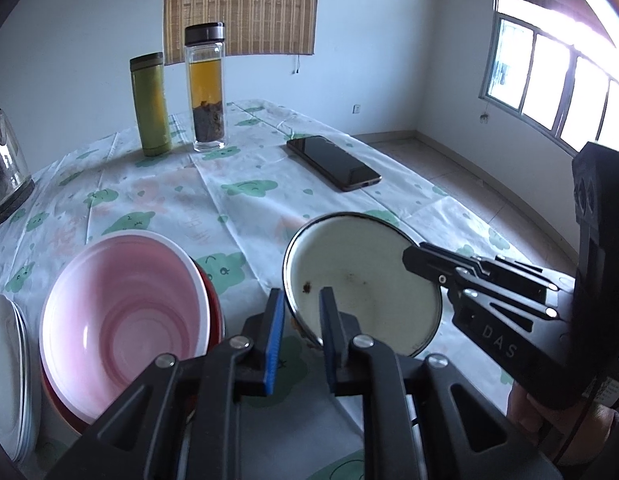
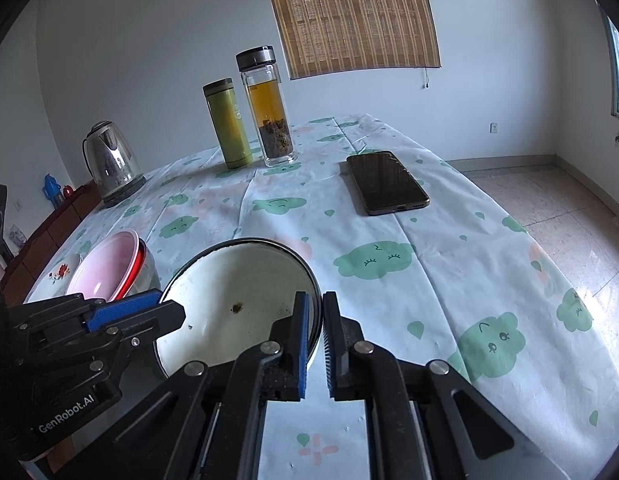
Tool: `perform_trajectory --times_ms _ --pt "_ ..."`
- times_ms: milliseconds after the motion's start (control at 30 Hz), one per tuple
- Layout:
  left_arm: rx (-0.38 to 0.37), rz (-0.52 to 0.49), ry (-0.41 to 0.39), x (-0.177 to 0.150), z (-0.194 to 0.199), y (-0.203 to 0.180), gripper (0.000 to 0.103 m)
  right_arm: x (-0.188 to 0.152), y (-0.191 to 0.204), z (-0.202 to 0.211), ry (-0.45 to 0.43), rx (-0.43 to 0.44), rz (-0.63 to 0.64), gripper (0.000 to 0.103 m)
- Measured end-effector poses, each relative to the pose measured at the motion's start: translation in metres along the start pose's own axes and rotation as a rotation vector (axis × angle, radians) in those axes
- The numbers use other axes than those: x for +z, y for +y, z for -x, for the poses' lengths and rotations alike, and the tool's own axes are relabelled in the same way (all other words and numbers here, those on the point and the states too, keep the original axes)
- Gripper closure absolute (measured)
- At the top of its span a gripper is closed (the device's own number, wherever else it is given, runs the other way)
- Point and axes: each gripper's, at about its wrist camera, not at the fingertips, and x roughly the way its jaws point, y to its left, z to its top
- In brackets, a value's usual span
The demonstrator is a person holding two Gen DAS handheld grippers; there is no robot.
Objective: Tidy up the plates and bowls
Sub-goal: 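Close both grippers on the white enamel bowl rim and lift it, then carry the white enamel bowl with both grippers over the pink bowl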
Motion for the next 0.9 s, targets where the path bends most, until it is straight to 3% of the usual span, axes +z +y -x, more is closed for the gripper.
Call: perform_trajectory --times_ms 333,900 --pt "-0.034 0.034 -0.037 0.003 0.021 0.009 0.088 0.001 0.012 0.022 -0.025 0.009 0.004 0.095" --pt "-0.025 0.107 -0.149 0.008 0.067 0.044 0.088 0.023 0.063 0.061 -0.116 0.044 0.086 0.095"
